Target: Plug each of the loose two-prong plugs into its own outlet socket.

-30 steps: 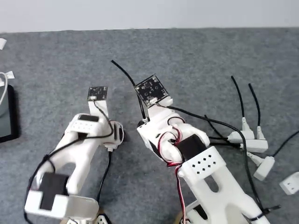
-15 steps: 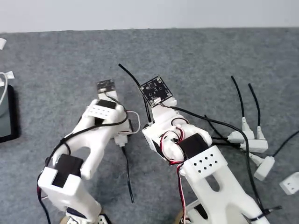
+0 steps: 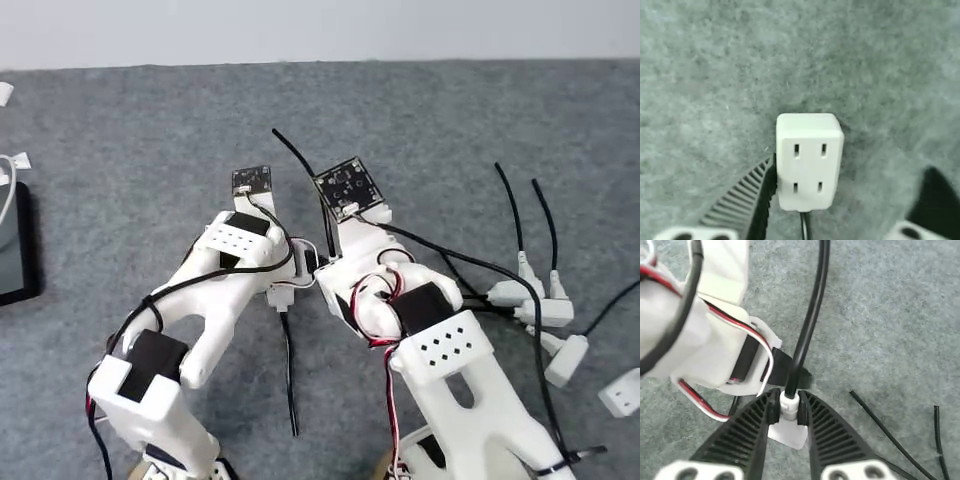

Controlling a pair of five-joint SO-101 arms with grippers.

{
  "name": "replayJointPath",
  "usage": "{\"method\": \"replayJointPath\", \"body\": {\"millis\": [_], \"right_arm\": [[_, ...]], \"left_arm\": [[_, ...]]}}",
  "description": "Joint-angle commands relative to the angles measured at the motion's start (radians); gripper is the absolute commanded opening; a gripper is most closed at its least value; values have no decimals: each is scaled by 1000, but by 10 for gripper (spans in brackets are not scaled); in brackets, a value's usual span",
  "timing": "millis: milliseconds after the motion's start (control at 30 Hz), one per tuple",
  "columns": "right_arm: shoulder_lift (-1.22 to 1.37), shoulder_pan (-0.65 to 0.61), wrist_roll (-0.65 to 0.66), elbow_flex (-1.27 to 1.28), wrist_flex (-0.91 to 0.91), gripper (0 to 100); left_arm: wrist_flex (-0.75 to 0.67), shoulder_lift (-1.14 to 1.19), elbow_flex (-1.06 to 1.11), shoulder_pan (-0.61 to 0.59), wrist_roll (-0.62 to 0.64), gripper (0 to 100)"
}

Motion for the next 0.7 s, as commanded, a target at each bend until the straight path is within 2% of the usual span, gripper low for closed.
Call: {"method": "replayJointPath", "body": {"millis": [0,133,267,533,600,667], "right_arm": [[-1,15,-18,-17,-1,8],[-1,13,-20,3,-36,8],[-1,8,-20,15,-54,8],[-1,7,-18,15,-56,8],[-1,7,-18,15,-56,8],[-1,7,-18,15,-56,8]], "left_arm": [[71,-64,-48,9,-15,503],[84,-203,19,2,-26,517],[21,-379,185,-11,-91,517],[5,-710,406,-176,-261,514],[3,-763,437,-193,-292,489],[3,-779,458,-221,-328,415]]}}
